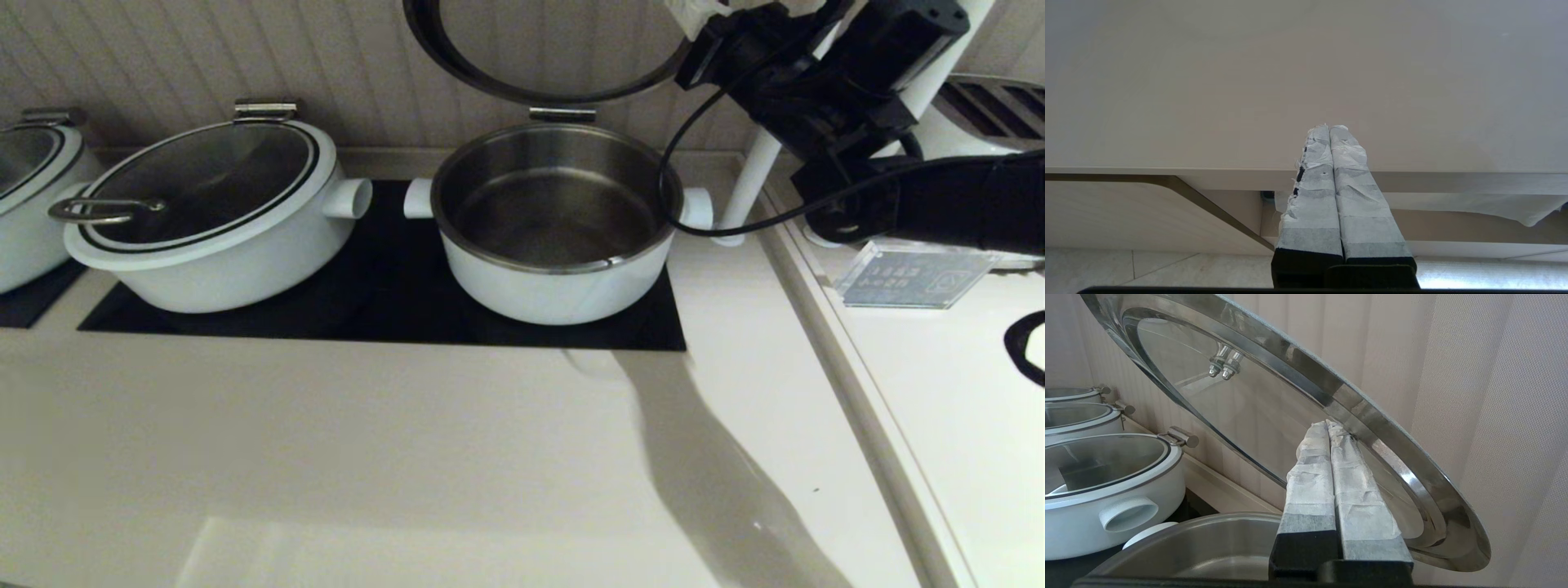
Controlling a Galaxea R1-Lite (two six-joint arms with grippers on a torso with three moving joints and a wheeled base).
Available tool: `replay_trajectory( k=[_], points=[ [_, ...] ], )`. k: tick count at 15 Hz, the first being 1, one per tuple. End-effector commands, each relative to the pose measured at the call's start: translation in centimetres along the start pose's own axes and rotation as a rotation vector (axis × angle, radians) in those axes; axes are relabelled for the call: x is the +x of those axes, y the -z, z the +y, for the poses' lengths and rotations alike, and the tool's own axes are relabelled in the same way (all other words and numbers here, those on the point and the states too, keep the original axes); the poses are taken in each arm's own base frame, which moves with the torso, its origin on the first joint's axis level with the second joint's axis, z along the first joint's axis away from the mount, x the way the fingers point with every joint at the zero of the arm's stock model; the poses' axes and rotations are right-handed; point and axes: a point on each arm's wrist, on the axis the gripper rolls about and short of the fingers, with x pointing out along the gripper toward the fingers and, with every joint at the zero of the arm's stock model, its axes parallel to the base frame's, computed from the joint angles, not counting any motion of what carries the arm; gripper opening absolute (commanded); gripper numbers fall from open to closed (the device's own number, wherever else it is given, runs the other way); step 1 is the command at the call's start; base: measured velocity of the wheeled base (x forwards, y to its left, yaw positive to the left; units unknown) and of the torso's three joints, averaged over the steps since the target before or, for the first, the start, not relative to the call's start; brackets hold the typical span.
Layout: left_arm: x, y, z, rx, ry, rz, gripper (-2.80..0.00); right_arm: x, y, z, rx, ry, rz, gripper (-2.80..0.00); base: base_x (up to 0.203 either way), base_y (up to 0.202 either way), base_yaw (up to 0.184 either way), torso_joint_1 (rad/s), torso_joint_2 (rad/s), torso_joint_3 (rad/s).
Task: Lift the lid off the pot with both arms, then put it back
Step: Open the pot lid completely
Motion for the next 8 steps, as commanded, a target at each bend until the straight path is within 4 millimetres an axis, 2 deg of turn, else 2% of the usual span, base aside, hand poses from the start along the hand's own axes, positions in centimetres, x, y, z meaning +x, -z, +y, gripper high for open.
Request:
replay_trajectory(
  k=[1,8],
  points=[
    [0.00,0.01,0.00,0.000,0.000,0.000,-2.80,0.00,0.05,0.02,-0.001,-0.002,-0.002,-2.80,0.000,0.000,0.000,0.000,0.00,0.000],
    [0.00,0.01,0.00,0.000,0.000,0.000,-2.80,-0.04,0.50,0.04,0.002,-0.001,0.008,-2.80,0.000,0.000,0.000,0.000,0.00,0.000]
  ],
)
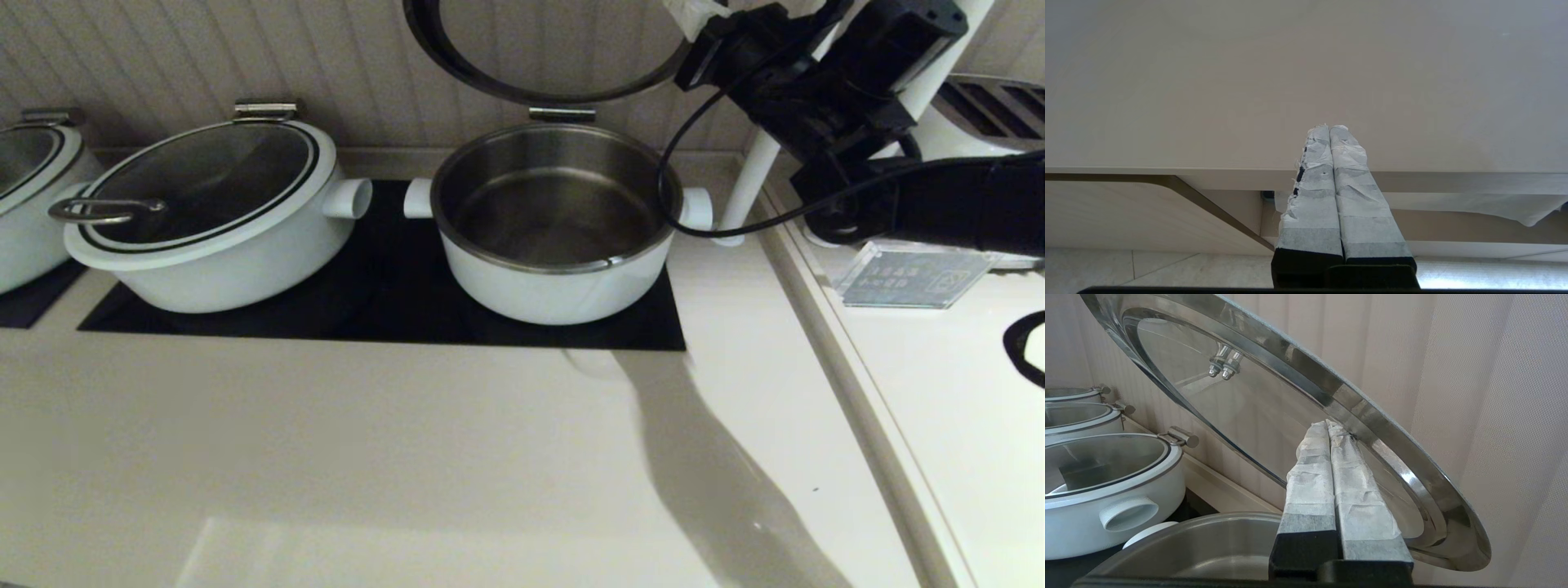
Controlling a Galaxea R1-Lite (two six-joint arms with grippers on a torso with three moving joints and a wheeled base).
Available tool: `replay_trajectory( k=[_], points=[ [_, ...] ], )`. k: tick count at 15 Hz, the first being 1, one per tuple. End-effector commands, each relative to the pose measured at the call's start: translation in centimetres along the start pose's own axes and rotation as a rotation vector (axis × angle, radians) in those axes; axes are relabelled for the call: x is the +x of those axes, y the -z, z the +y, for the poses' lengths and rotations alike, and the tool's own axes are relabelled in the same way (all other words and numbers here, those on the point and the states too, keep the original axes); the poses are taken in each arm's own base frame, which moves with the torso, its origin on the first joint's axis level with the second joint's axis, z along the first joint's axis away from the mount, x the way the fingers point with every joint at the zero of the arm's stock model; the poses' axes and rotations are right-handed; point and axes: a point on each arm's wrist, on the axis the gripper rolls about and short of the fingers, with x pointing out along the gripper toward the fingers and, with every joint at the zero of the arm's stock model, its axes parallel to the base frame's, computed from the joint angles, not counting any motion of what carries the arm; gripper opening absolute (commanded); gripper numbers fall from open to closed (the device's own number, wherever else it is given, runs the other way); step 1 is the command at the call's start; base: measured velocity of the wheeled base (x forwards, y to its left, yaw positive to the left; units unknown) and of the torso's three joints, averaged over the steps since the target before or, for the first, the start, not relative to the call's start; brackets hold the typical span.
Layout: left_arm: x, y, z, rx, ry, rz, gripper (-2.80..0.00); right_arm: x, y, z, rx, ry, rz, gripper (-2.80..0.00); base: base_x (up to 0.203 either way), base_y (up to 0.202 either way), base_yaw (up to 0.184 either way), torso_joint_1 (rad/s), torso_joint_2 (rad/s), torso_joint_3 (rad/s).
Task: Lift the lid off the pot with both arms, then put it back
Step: Open the pot lid completely, then close the pot lid
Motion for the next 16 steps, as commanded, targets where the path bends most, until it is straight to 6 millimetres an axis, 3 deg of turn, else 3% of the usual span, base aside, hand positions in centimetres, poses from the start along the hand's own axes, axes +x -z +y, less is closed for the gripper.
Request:
replay_trajectory(
  k=[1,16],
  points=[
    [-0.01,-0.01,0.00,-0.001,0.000,0.000,-2.80,-0.04,0.24,0.03,0.002,-0.001,0.005,-2.80,0.000,0.000,0.000,0.000,0.00,0.000],
    [0.00,0.01,0.00,0.000,0.000,0.000,-2.80,-0.69,1.20,0.21,0.020,-0.001,0.059,-2.80,0.000,0.000,0.000,0.000,0.00,0.000]
  ],
)
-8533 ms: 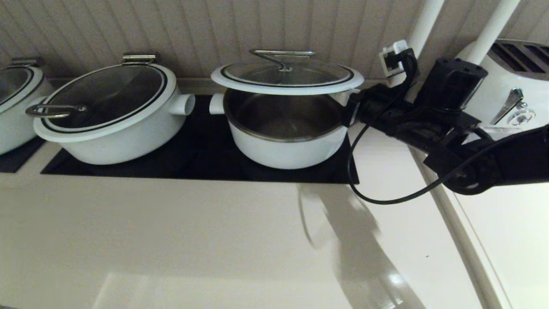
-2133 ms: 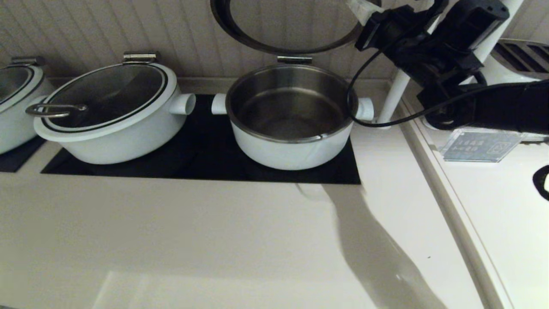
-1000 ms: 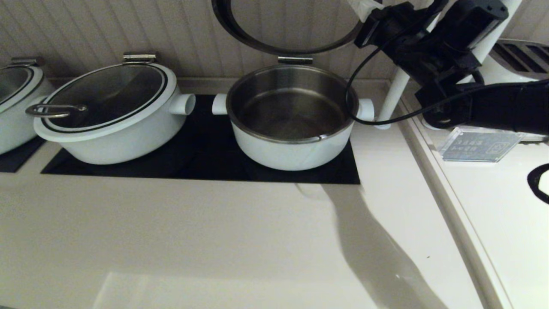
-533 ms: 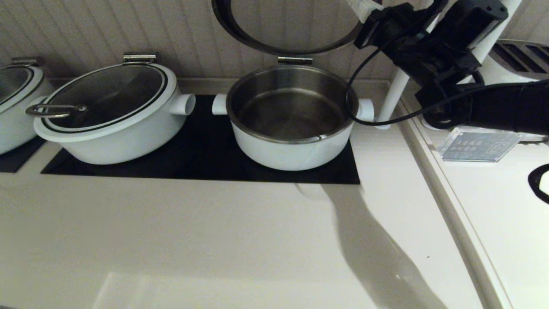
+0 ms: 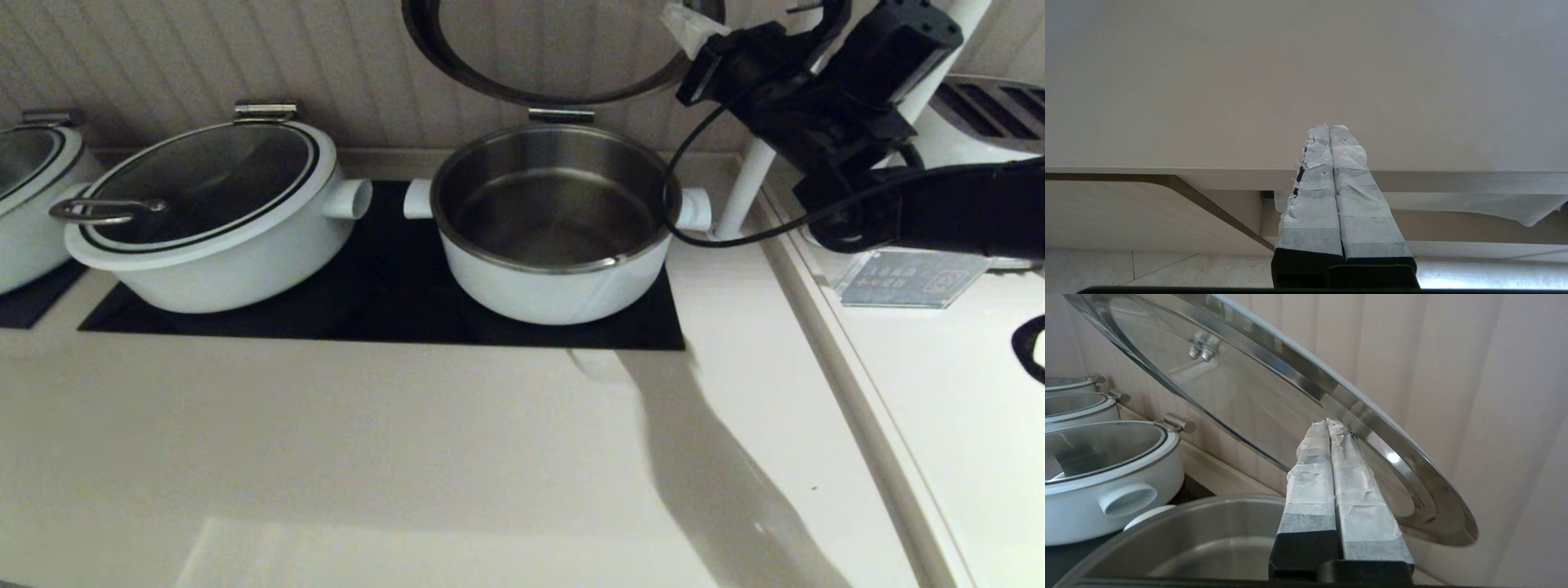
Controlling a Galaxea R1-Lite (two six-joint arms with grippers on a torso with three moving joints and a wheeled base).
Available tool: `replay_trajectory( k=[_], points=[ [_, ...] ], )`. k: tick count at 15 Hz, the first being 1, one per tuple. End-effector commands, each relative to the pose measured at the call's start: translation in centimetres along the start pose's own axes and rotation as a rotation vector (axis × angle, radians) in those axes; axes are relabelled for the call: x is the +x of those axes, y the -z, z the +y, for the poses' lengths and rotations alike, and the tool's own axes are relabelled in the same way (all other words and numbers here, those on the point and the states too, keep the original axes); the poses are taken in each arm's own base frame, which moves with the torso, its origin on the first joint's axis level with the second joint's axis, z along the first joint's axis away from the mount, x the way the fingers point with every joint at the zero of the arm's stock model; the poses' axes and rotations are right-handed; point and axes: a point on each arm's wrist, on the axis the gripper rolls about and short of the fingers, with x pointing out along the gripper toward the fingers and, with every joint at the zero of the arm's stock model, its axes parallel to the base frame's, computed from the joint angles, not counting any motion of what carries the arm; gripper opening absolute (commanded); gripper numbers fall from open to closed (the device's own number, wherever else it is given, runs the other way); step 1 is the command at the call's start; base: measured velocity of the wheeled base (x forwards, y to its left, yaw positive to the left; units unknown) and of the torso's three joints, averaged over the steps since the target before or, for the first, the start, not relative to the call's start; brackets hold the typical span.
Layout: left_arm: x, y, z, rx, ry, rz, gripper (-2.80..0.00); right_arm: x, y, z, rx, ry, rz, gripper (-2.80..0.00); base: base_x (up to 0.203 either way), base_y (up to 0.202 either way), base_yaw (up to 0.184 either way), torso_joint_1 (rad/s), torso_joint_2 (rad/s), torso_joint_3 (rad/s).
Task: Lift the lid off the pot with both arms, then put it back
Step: Close the pot lid
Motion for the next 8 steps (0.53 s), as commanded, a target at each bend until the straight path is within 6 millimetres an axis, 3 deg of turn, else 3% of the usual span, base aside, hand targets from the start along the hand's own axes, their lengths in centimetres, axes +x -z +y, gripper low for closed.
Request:
replay_trajectory(
  k=[1,8],
  points=[
    [0.00,0.02,0.00,0.000,0.000,0.000,-2.80,-0.14,0.05,0.09,0.001,-0.005,0.005,-2.80,0.000,0.000,0.000,0.000,0.00,0.000],
    [0.00,0.02,0.00,0.000,0.000,0.001,-2.80,-0.80,-0.07,0.25,0.021,-0.003,0.066,-2.80,0.000,0.000,0.000,0.000,0.00,0.000]
  ],
)
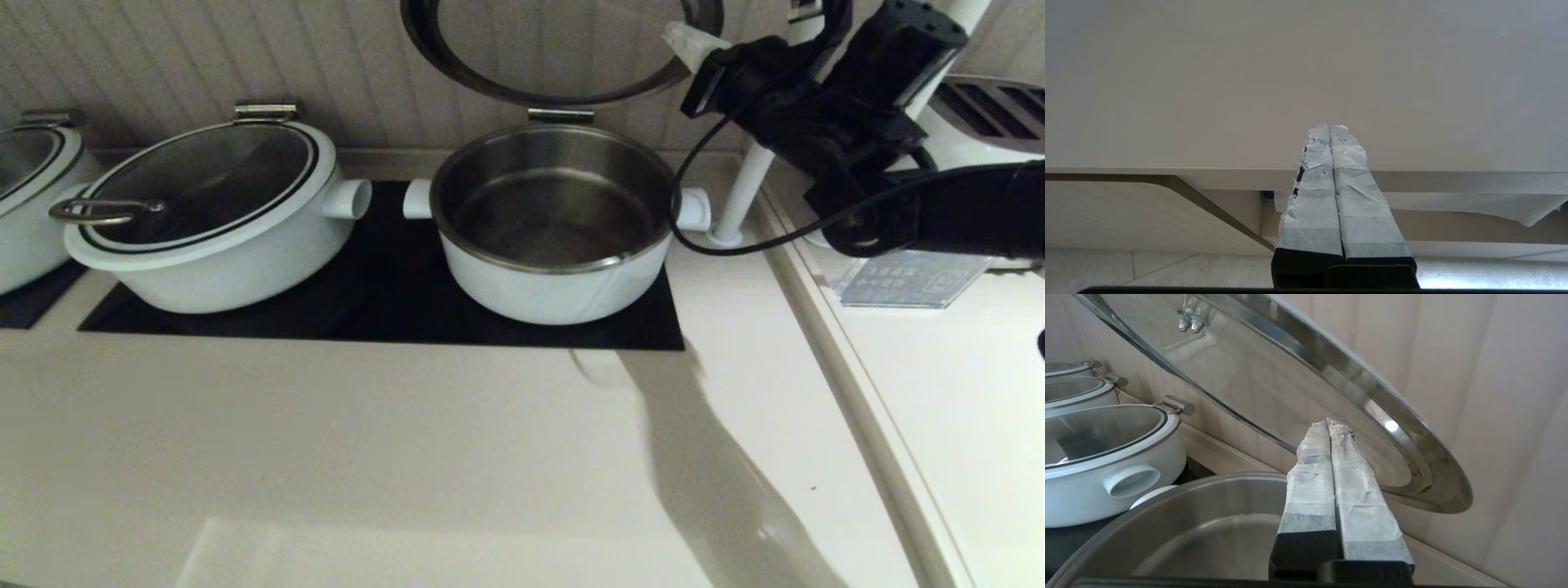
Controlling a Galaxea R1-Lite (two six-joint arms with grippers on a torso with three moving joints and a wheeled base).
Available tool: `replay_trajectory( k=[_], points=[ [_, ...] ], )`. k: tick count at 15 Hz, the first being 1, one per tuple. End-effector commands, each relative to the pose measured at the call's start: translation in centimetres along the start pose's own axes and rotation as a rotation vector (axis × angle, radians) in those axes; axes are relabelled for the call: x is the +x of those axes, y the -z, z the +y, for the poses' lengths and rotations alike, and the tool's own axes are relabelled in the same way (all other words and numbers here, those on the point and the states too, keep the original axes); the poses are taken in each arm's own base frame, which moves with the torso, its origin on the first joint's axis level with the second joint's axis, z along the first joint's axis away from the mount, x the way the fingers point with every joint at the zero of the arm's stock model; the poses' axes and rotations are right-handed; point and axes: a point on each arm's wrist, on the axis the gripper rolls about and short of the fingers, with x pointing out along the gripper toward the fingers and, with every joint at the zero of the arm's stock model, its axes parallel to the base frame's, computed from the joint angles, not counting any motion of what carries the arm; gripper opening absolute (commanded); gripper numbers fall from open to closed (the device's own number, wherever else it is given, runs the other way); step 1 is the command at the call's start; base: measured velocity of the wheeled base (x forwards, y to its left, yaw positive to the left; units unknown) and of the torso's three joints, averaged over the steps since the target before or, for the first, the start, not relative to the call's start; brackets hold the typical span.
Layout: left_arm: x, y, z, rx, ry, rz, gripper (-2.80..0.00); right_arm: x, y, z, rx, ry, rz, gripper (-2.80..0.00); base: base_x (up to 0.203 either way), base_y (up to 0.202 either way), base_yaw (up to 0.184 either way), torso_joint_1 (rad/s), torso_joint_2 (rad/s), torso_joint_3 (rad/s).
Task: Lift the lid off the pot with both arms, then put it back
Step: Close the pot lid
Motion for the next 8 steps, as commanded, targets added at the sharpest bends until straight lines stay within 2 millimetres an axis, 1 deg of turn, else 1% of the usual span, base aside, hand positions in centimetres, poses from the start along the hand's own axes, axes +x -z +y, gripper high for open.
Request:
replay_trajectory(
  k=[1,4,6,8],
  points=[
    [0.0,0.0,0.0,0.000,0.000,-0.002,-2.80,-0.3,-0.4,0.1,0.002,-0.003,0.005,-2.80,0.000,0.000,0.000,0.000,0.00,0.000],
    [0.0,0.0,0.0,-0.001,0.000,0.000,-2.80,-1.3,-0.9,0.5,0.014,-0.004,0.041,-2.80,0.000,0.000,0.000,0.000,0.00,0.000],
    [0.0,0.0,0.0,-0.001,0.000,0.000,-2.80,-1.9,-1.7,0.5,0.014,0.000,0.047,-2.80,0.000,0.000,0.000,0.000,0.00,0.000],
    [0.0,0.0,0.0,0.000,0.000,-0.002,-2.80,-2.4,-2.6,0.2,0.010,0.009,0.056,-2.80,0.000,0.000,0.000,0.000,0.00,0.000]
  ],
)
